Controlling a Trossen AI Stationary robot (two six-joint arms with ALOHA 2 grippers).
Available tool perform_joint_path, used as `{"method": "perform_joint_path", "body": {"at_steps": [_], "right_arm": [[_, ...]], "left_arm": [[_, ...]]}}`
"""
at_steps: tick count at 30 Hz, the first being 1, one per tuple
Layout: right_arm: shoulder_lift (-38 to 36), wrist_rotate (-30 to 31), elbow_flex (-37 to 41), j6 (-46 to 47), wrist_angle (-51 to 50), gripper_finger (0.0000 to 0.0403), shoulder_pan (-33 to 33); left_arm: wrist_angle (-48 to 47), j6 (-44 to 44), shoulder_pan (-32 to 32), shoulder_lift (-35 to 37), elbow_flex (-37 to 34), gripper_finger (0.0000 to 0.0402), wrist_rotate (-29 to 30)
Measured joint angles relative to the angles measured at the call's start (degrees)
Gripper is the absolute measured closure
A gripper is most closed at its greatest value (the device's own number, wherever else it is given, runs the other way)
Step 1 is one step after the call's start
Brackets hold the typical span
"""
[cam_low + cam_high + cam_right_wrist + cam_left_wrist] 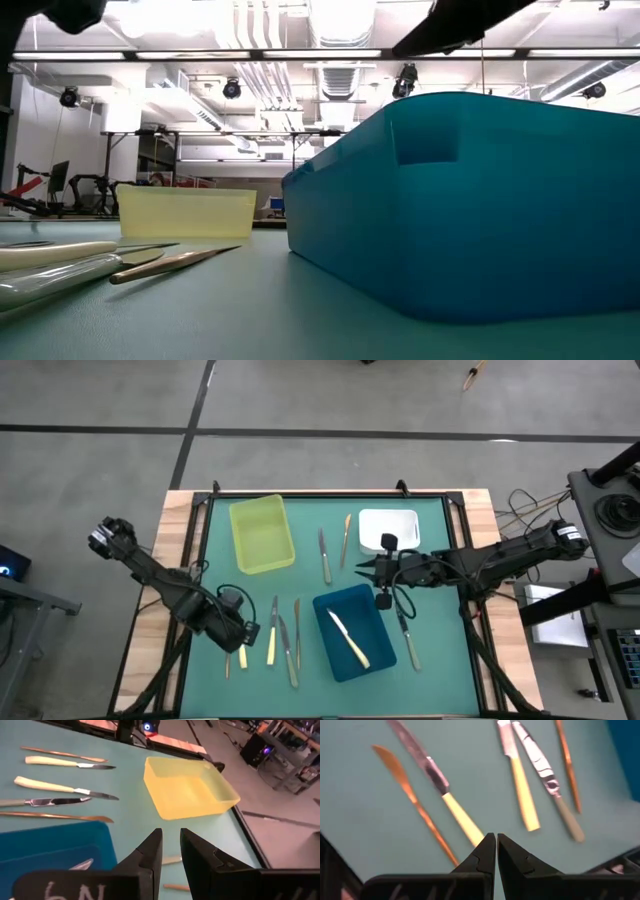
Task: Sort silverware by color (type)
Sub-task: Put the bottom left gold knife into the yellow bin
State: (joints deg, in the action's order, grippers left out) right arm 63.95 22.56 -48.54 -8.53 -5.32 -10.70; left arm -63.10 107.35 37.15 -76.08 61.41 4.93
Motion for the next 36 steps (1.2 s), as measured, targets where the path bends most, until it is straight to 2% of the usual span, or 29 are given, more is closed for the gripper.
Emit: {"method": "perform_joint_path", "body": {"at_steps": [13,19,36], "right_arm": [[0.6,0.0,-0.7,-0.4,-2.3,0.0344,0.0],[0.6,0.0,-0.7,4.5,-2.2,0.0344,0.0],[0.3,0.0,-0.6,4.1,-2.1,0.0344,0.0]], "left_arm": [[-1.5,0.7,0.3,-1.1,0.0,0.0402,-1.1],[-1.9,1.1,0.3,-1.1,0.0,0.0402,-1.0],[-4.8,1.0,0.3,-4.1,-1.3,0.0402,-1.1]]}}
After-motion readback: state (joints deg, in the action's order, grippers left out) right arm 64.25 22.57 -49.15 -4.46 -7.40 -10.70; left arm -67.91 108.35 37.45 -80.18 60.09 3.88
